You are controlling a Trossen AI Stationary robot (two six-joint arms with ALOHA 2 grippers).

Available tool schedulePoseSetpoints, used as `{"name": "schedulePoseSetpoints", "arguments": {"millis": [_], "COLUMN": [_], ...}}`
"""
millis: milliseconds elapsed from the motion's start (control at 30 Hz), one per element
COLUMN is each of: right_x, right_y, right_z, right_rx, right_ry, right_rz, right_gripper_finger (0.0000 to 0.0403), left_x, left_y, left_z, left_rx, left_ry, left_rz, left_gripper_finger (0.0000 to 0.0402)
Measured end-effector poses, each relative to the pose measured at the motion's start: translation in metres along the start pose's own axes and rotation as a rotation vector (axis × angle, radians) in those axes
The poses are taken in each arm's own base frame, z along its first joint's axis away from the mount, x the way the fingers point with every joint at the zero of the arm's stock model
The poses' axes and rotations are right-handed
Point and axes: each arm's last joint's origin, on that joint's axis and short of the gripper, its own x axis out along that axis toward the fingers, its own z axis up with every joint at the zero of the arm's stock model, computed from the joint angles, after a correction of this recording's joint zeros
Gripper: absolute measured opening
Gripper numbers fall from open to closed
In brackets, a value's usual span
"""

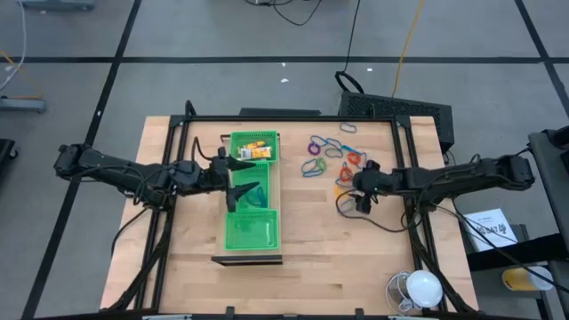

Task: Pick & Place Office Desk Supplies
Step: Put the blue rubber band into the center green bin on the shelf

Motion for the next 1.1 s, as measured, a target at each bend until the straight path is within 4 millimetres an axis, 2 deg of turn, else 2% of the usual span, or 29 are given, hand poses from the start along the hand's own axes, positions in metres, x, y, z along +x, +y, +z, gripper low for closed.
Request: {"name": "schedulePoseSetpoints", "arguments": {"millis": [267, 567, 900, 1100], "right_x": [0.017, 0.021, 0.022, 0.014], "right_y": [0.0, -0.006, -0.012, -0.012], "right_z": [-0.019, -0.025, -0.021, 0.0], "right_rx": [-0.028, -0.032, -0.052, -0.047], "right_ry": [-0.028, -0.01, -0.039, -0.196], "right_rz": [-0.003, -0.025, -0.06, -0.057], "right_gripper_finger": [0.0224, 0.0124, 0.0012, 0.0006], "left_x": [0.0, 0.001, 0.001, 0.001], "left_y": [0.0, 0.003, 0.004, 0.004], "left_z": [0.0, 0.0, 0.0, 0.0], "left_rx": [0.0, -0.004, -0.011, -0.016], "left_ry": [0.001, 0.001, 0.0, 0.0], "left_rz": [0.0, 0.013, 0.02, 0.019], "left_gripper_finger": [0.028, 0.028, 0.028, 0.028]}}
